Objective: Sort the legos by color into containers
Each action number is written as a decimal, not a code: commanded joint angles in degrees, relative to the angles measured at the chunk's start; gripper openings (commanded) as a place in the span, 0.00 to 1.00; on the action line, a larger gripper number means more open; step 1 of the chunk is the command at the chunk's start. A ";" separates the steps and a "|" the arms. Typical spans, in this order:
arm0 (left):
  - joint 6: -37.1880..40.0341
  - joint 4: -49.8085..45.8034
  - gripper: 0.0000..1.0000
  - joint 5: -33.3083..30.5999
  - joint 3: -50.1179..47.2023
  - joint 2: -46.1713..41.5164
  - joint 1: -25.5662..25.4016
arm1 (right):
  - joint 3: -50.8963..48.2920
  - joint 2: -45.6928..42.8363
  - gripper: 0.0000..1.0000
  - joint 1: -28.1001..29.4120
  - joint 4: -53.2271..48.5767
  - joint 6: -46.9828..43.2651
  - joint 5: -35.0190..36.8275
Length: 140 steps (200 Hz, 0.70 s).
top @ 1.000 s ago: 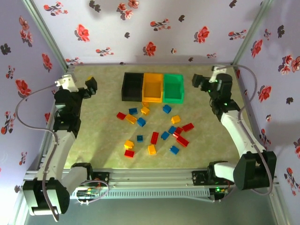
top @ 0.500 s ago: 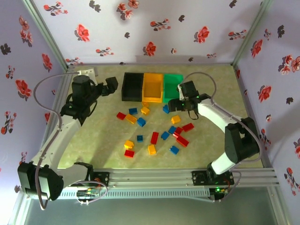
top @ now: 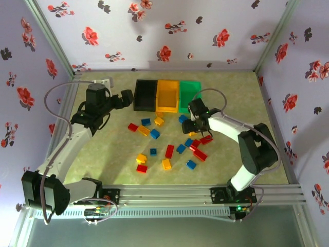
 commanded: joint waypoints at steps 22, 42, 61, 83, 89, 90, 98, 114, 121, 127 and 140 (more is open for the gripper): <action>-0.12 -1.35 1.00 -1.25 0.92 -0.63 -0.85 | -0.05 3.43 0.69 0.89 -0.30 1.72 2.76; 0.08 -1.70 1.00 -1.31 1.00 -0.82 -1.04 | 0.19 4.65 0.67 0.98 -0.27 1.89 2.96; 0.38 -2.05 1.00 -1.48 1.08 -0.82 -1.24 | 0.35 5.49 0.65 0.98 -0.37 1.92 3.11; 0.48 -2.25 1.00 -1.50 1.18 -0.88 -1.35 | 0.50 5.61 0.58 1.06 -0.39 1.89 3.13; 0.49 -2.29 1.00 -1.55 1.26 -0.82 -1.48 | 0.58 5.53 0.57 1.06 -0.45 1.81 3.11; 0.48 -2.32 1.00 -1.53 1.27 -0.86 -1.45 | 0.59 5.54 0.56 1.02 -0.50 1.81 3.12; 0.54 -2.40 1.00 -1.58 1.27 -0.86 -1.50 | 0.66 5.30 0.54 0.99 -0.67 1.60 3.28; 0.65 -2.64 1.00 -1.65 1.51 -0.67 -1.64 | 1.03 4.72 0.50 1.04 -1.06 1.16 3.78; 0.72 -2.74 1.00 -1.77 1.59 -0.64 -1.70 | 1.38 4.52 0.49 0.98 -1.45 0.87 4.13; 0.74 -2.85 1.00 -1.92 1.65 -0.55 -1.78 | 1.91 4.39 0.47 0.98 -1.94 0.56 4.48; 0.81 -3.17 1.00 -2.10 1.84 -0.46 -2.07 | 3.33 3.96 0.46 0.98 -3.30 -0.09 5.27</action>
